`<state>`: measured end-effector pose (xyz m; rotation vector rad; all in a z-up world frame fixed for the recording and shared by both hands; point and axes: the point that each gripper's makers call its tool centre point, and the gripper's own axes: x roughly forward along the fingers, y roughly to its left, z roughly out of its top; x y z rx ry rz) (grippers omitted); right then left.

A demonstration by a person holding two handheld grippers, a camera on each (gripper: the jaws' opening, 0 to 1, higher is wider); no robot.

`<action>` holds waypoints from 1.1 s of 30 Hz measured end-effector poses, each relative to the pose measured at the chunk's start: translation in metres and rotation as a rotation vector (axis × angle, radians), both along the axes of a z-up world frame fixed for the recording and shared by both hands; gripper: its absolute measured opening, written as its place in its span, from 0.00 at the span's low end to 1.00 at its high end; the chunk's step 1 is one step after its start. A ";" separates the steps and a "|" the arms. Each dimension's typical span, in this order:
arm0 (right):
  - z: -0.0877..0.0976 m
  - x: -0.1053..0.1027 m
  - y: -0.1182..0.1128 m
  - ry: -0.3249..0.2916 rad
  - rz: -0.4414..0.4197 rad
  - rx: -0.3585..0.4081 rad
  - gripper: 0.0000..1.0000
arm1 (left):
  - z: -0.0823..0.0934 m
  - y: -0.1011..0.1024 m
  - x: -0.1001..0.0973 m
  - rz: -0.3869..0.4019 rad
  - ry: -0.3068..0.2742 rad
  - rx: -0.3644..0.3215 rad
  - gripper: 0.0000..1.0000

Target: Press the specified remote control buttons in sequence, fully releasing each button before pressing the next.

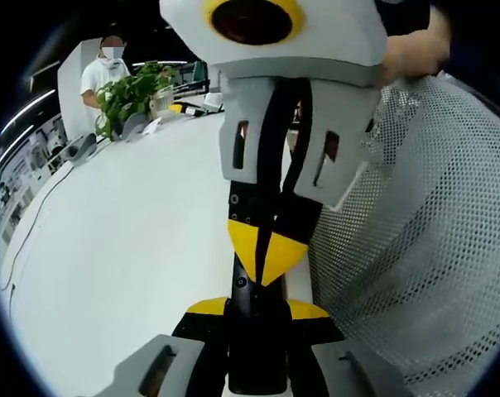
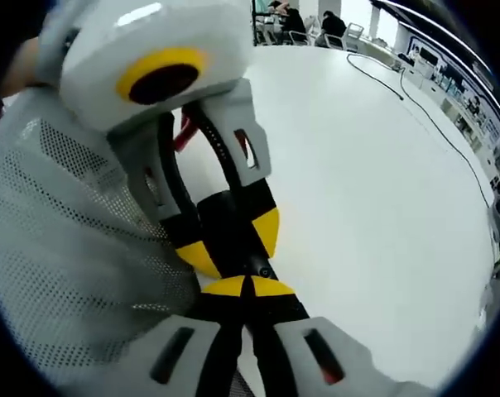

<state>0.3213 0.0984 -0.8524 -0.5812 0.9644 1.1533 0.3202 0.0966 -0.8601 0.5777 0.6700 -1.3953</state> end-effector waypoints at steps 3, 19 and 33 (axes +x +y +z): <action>0.000 -0.001 0.000 0.009 -0.014 0.011 0.00 | 0.000 0.000 0.000 -0.005 0.001 0.004 0.24; -0.001 0.000 0.000 -0.042 0.028 -0.036 0.00 | 0.000 -0.002 0.001 0.000 0.004 -0.003 0.24; -0.001 0.003 -0.001 -0.038 0.000 -0.036 0.00 | -0.001 -0.002 0.001 0.002 0.003 -0.004 0.24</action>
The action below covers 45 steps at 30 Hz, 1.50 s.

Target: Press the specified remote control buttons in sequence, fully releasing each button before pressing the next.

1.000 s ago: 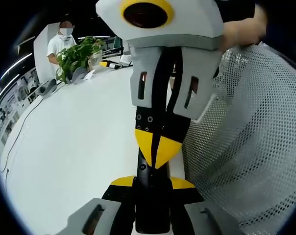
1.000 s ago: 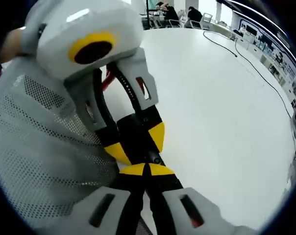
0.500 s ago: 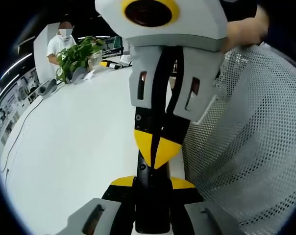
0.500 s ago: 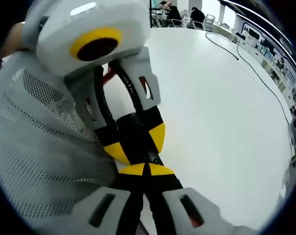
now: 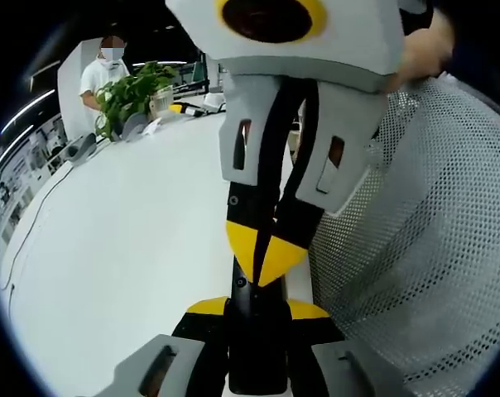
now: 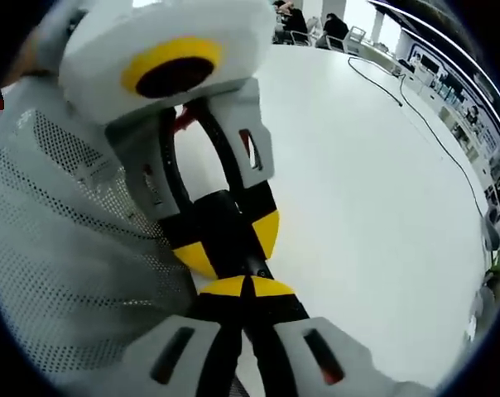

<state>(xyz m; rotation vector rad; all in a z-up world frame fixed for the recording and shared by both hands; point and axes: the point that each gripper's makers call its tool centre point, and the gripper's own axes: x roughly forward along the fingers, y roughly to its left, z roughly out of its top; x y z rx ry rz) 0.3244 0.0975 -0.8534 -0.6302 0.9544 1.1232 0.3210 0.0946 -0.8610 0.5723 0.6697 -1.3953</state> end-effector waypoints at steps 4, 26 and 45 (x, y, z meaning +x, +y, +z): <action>0.001 0.004 -0.003 0.028 -0.047 0.026 0.00 | 0.000 0.000 0.000 0.001 0.000 0.000 0.25; -0.007 0.016 0.001 0.313 -0.009 -0.116 0.00 | 0.001 0.001 0.001 0.024 0.020 -0.074 0.24; 0.001 -0.005 0.011 0.079 0.075 0.017 0.00 | 0.001 0.001 0.000 0.019 0.021 -0.079 0.24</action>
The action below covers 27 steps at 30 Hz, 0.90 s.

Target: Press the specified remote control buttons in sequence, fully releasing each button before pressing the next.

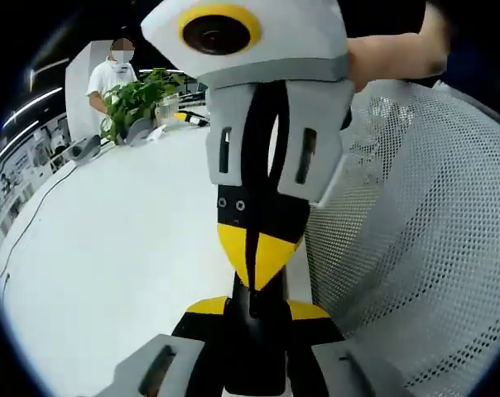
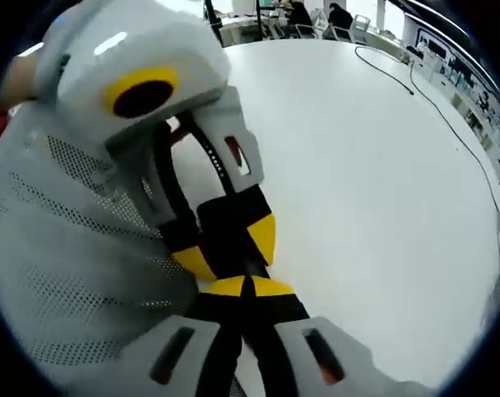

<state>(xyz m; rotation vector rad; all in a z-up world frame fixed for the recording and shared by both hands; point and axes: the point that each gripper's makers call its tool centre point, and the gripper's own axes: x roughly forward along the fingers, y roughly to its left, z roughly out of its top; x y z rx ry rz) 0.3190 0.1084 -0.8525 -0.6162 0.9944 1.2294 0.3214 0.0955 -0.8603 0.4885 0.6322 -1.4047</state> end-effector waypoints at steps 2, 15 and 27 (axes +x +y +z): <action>-0.001 0.002 0.000 -0.030 0.015 -0.013 0.00 | 0.000 0.000 0.000 0.001 0.000 -0.001 0.24; -0.002 0.007 0.003 -0.098 0.033 -0.008 0.00 | 0.000 0.000 0.001 0.012 0.007 -0.010 0.24; -0.001 0.003 0.007 -0.107 0.068 0.004 0.00 | 0.001 0.000 0.000 0.010 0.006 -0.009 0.24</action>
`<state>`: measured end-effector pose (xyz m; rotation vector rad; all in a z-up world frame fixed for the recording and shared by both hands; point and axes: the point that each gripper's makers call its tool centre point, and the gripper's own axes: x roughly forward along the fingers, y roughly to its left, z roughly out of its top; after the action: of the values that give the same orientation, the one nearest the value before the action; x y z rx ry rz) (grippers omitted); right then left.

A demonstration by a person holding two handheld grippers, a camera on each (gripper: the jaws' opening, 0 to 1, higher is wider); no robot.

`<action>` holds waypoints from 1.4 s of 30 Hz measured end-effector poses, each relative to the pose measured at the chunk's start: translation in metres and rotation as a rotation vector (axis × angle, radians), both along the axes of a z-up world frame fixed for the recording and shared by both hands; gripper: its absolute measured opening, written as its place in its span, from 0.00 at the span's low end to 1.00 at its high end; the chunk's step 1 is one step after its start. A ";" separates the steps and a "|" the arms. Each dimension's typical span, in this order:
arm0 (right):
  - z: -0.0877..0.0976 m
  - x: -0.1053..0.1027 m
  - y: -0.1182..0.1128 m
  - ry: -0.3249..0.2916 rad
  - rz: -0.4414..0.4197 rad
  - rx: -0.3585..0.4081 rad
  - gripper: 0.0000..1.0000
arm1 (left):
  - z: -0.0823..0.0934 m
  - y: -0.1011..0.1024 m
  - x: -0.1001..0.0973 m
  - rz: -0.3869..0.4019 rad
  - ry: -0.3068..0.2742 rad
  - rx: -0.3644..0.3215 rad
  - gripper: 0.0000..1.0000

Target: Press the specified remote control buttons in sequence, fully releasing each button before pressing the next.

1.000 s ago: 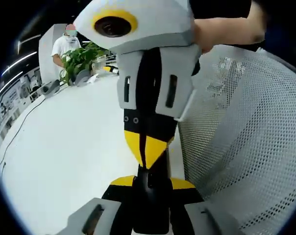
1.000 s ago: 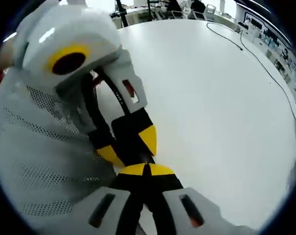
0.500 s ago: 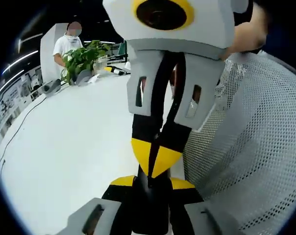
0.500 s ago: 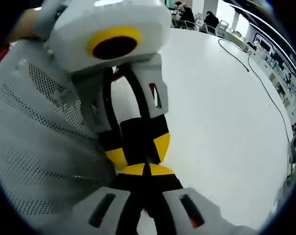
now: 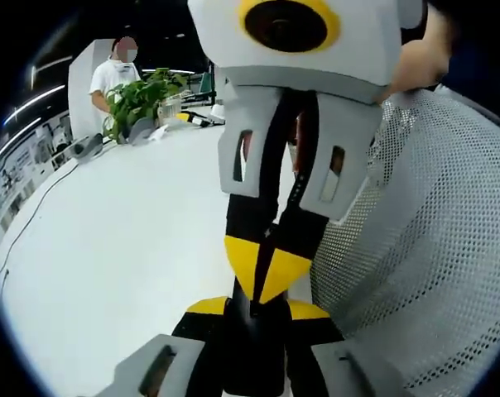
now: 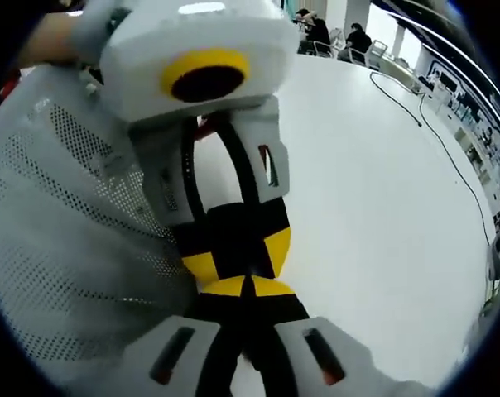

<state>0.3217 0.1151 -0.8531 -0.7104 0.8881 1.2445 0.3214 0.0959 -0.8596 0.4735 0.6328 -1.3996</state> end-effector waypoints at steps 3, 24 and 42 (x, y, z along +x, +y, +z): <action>0.000 0.001 0.001 -0.024 0.028 0.002 0.00 | 0.000 0.000 0.000 0.002 0.002 -0.002 0.24; 0.001 -0.001 0.005 -0.059 0.042 0.036 0.00 | -0.001 0.002 0.003 0.011 -0.007 0.007 0.24; -0.001 0.006 0.012 -0.012 0.046 0.030 0.00 | -0.001 0.001 0.003 0.010 -0.003 0.010 0.24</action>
<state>0.3280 0.1272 -0.8541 -0.7167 0.8458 1.2911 0.3242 0.0970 -0.8601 0.4797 0.6386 -1.3867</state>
